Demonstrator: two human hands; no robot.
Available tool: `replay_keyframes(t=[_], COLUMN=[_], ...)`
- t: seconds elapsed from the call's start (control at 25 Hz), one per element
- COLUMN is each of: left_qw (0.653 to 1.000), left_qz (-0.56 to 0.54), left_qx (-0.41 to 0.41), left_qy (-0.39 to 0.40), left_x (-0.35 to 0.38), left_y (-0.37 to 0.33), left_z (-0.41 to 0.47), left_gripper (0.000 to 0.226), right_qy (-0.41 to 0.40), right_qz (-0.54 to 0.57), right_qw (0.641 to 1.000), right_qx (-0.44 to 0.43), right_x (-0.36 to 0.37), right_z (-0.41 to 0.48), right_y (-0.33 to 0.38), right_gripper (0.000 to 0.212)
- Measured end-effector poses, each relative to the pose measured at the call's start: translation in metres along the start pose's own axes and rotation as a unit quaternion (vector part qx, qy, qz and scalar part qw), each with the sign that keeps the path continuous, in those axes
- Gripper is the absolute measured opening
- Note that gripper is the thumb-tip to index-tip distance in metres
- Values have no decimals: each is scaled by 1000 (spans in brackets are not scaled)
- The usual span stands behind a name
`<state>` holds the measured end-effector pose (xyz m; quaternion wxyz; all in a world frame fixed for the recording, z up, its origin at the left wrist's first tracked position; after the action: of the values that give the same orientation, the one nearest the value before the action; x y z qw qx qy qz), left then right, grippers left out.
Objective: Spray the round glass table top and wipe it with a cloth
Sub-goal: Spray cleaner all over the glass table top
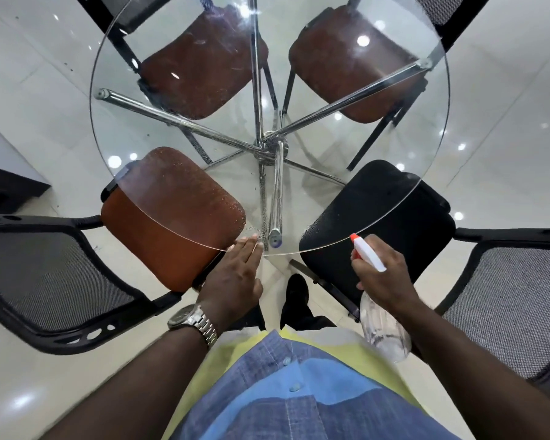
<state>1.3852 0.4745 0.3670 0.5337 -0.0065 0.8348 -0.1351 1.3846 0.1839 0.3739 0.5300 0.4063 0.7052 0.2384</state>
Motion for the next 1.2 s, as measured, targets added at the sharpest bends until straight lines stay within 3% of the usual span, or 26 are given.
replay_keyframes(t=[0.32,0.8,1.2], left_qw=[1000,1000,1000], left_qz=[-2,-9,-24], left_qx=[24,-8,-2], left_qy=[-4,22,11], left_x=[-11,-28,-63], left_y=[-14,5,58], left_z=[18,35,79], left_gripper=[75,78,77], right_qy=[-71,-39,-8], right_qz=[21,40,53], right_qw=[996,998,998], right_qx=[45,4,42], right_x=[-25,-21,-1], right_z=[7,43,97], right_y=[2,43,108], right_gripper=[12,7,7])
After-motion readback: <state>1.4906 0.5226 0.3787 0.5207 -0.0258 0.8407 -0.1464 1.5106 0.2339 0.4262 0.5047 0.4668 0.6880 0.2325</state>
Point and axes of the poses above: each hand's wrist, its own z-axis towards the middle knuckle, its own x-axis out of the palm, y = z × x, the point moved 5 cm from there along z, towards the middle knuckle, and after that the axes turned 8 degrees about -x, right-handed, at the moved point
